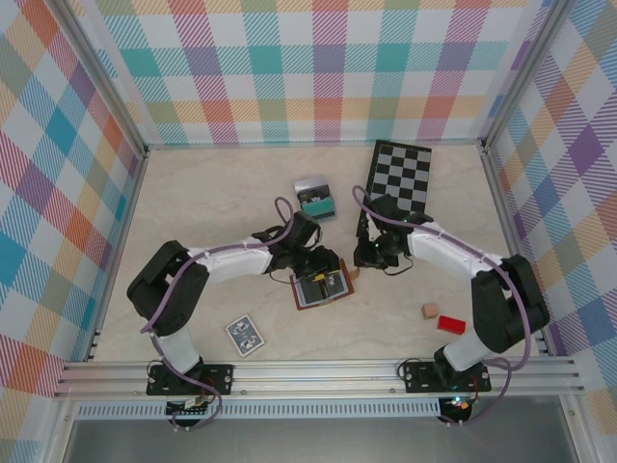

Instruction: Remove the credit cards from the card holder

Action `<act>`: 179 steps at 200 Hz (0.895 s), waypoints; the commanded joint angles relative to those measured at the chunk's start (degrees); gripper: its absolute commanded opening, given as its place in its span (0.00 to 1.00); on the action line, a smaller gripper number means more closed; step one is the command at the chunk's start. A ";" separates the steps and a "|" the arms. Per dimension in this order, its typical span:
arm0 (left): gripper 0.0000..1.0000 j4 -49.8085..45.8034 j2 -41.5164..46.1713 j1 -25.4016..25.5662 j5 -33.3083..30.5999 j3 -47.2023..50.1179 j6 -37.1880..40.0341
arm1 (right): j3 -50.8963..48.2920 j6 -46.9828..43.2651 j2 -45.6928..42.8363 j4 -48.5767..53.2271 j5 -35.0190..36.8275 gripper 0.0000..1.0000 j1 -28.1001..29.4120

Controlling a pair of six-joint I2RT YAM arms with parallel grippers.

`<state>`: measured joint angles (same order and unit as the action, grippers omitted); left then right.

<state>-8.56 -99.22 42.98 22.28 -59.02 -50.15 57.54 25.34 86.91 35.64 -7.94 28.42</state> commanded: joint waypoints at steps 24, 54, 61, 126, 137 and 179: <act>0.38 -2.43 4.57 -1.41 -5.74 3.68 -2.58 | 1.22 -1.88 -1.47 -0.87 -6.15 0.28 0.20; 0.34 -2.78 3.02 -1.42 -6.20 4.09 -4.41 | 2.01 -2.57 0.36 -1.79 -8.08 0.28 2.67; 0.33 -2.49 2.62 -1.47 -6.01 4.05 -4.71 | 2.37 -2.87 1.01 -1.71 -8.35 0.27 3.28; 0.27 0.00 -1.01 -1.45 -4.05 4.43 -7.84 | 5.82 -3.56 8.50 -0.60 -6.22 0.18 6.70; 0.27 0.55 -1.22 -1.48 -3.89 4.66 -8.11 | 6.60 -3.24 9.96 -0.25 -5.07 0.17 6.71; 0.28 1.86 -1.42 -1.46 -3.06 4.97 -8.64 | 8.64 -1.71 14.07 1.89 -0.66 0.18 6.73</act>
<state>-8.21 -100.14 41.85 17.87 -54.78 -57.74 64.40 23.07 99.42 35.42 -11.49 35.09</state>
